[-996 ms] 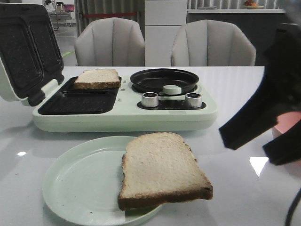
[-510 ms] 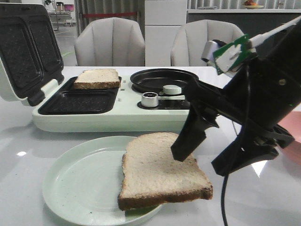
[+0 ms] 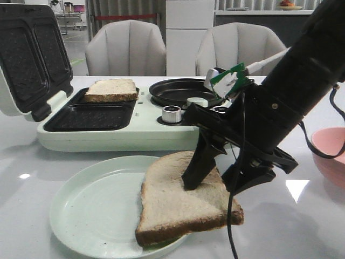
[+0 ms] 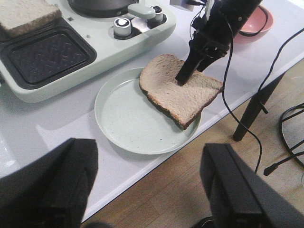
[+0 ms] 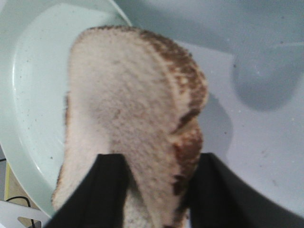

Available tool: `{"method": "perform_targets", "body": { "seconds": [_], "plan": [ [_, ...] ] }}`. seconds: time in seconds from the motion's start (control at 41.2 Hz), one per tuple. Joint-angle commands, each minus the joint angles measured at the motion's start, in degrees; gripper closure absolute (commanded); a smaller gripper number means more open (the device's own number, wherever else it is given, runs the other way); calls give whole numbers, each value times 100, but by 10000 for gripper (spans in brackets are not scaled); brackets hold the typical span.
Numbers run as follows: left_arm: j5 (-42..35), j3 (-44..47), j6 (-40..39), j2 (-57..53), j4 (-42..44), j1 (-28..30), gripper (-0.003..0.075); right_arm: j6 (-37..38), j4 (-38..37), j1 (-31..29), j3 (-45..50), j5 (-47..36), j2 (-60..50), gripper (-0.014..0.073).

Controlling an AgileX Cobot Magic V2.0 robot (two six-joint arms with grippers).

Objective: Make breakfast with bread and shrimp
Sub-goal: 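Reach the right gripper to the remaining bread slice and grasp it, then lift the bread with the right gripper into the nearer waffle compartment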

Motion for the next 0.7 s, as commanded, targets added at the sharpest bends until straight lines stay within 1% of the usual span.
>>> {"method": "perform_targets", "body": {
  "seconds": [0.0, 0.122, 0.389, 0.559, 0.608, 0.68],
  "plan": [
    [-468, -146, -7, 27, 5, -44, 204, -135, 108, -8, -143, 140, -224, 375],
    [-457, -146, -7, 27, 5, -44, 204, -135, 104, -8, -143, 178, -309, 458],
    [-457, -146, -7, 27, 5, -44, 213, -135, -25, -8, -143, 127, -872, 585],
    [-457, -146, -7, 27, 5, -44, 213, -135, -20, -8, -143, 45, -1419, 587],
    [-457, -146, -7, 27, -4, -44, 213, -135, 58, -8, -166, -4, -1545, 587],
    [-457, -146, -7, 27, -4, -44, 213, -135, 398, 4, -268, -71, -1696, 587]
  ]
}}
